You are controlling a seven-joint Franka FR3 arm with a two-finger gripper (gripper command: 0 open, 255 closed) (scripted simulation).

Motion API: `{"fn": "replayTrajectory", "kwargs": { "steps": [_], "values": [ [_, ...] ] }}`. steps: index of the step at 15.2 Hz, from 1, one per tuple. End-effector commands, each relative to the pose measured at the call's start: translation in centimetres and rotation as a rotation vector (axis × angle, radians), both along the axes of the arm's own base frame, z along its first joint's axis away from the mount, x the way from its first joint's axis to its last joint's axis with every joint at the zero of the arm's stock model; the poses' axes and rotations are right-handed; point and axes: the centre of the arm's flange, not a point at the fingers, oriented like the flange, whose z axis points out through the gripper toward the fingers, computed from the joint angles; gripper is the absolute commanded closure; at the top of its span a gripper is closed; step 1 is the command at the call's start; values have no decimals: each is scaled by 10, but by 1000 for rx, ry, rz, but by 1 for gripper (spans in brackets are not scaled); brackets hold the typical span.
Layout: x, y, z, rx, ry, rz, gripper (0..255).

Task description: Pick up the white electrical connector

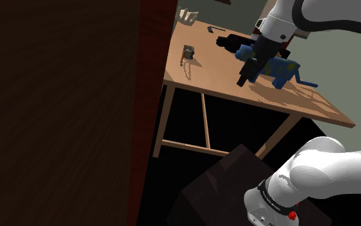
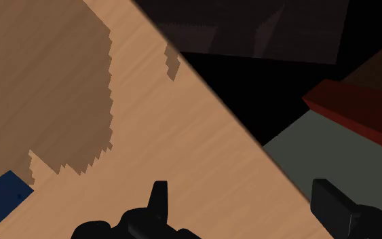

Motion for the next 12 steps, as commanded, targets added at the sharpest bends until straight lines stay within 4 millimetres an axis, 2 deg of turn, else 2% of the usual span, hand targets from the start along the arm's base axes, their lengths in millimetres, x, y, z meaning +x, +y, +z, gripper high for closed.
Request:
{"fn": "replayTrajectory", "kwargs": {
  "steps": [1, 7, 12],
  "values": [
    [0, 0, 0, 0, 0, 0, 0],
    [66, 43, 3, 6, -10, -241, 0],
    [128, 67, 6, 11, -19, -442, 0]
  ]
}}
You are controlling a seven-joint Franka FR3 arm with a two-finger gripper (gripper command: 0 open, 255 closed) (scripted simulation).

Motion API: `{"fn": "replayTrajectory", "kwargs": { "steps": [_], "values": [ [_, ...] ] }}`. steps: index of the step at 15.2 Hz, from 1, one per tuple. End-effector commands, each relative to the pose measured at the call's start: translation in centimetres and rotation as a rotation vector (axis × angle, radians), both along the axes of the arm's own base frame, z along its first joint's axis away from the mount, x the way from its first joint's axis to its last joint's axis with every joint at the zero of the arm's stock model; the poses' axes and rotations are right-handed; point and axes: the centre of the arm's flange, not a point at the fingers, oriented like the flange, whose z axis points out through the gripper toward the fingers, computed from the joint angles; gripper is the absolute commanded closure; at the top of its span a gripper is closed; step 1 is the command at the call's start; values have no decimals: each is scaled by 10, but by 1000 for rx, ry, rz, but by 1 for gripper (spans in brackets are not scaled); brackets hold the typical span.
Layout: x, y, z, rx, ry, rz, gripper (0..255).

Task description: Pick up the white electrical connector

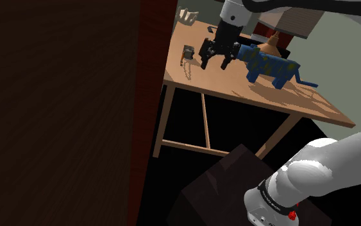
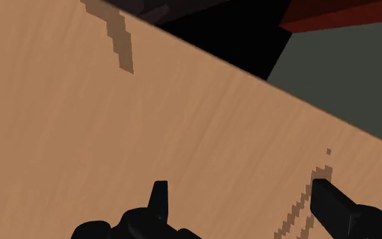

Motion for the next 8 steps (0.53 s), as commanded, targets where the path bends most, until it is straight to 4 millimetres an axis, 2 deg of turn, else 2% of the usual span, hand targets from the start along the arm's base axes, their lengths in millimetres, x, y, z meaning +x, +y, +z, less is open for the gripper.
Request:
{"fn": "replayTrajectory", "kwargs": {
  "steps": [1, 8],
  "values": [
    [27, 6, 0, 3, -4, -87, 0],
    [118, 13, 5, 10, -16, -369, 0]
  ]
}}
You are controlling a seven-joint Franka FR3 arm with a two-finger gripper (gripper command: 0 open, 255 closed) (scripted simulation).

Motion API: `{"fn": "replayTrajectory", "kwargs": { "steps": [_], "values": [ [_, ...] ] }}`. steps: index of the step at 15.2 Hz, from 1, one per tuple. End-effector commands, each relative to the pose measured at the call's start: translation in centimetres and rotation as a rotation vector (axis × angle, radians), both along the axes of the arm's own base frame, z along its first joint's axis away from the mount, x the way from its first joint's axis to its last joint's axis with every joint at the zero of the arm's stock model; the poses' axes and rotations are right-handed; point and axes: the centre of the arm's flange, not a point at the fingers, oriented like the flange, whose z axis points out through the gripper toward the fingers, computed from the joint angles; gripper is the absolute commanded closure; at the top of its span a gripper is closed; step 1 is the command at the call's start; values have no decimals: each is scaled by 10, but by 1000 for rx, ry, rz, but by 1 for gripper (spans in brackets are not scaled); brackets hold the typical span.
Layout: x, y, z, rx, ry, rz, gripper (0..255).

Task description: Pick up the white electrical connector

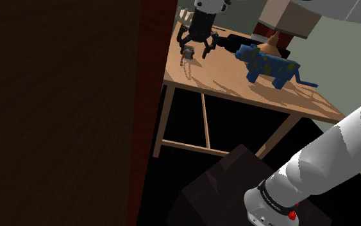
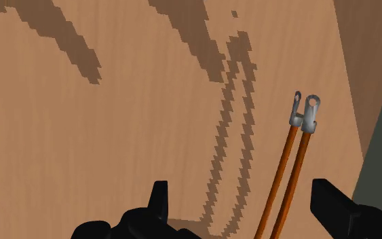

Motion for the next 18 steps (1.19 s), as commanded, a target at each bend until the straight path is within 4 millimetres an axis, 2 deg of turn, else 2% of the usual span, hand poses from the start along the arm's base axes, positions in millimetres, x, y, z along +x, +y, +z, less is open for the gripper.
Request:
{"fn": "replayTrajectory", "kwargs": {
  "steps": [1, 4, 11, 13, 14, 18],
  "values": [
    [25, -2, 1, 3, -4, -87, 0],
    [62, -8, 4, 6, -9, -201, 0],
    [62, -8, -33, 6, -9, -201, 0],
    [62, -8, -36, 6, -9, -201, 0],
    [63, -9, -37, 6, -9, -201, 255],
    [63, -8, -37, 6, -9, -201, 255]
  ]
}}
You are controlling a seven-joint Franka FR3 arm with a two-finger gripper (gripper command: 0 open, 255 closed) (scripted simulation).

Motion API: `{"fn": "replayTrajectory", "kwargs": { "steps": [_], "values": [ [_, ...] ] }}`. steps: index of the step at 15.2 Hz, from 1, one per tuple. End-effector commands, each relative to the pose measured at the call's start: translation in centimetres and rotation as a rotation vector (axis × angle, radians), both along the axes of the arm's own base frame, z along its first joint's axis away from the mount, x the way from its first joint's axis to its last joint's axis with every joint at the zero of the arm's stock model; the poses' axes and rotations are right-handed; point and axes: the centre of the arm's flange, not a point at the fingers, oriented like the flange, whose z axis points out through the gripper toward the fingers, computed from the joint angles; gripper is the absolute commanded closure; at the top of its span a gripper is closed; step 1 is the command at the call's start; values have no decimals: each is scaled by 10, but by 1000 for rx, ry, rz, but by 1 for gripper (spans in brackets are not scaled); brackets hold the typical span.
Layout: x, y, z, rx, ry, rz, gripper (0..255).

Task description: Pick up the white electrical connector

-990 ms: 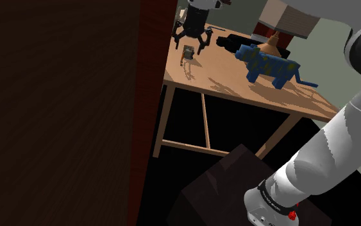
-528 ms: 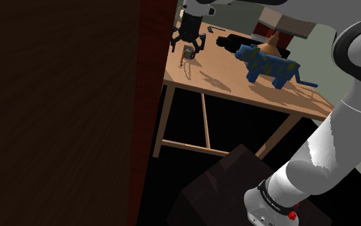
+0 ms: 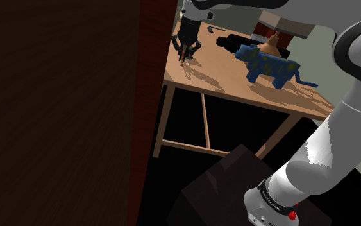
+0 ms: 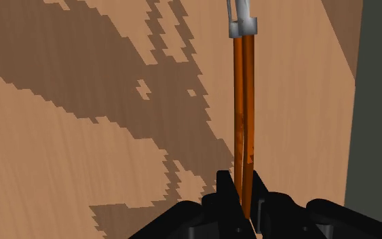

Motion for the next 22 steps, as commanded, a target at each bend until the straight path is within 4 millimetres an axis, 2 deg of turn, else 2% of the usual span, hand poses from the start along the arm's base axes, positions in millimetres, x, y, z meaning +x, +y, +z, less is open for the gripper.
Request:
{"fn": "replayTrajectory", "kwargs": {
  "steps": [1, 5, 20, 22],
  "values": [
    [0, 0, 0, 0, 0, 0, 255],
    [0, 0, 0, 0, 0, 0, 255],
    [0, 0, 80, 0, 0, 0, 255],
    [0, 0, 80, 0, 0, 0, 255]
  ]
}}
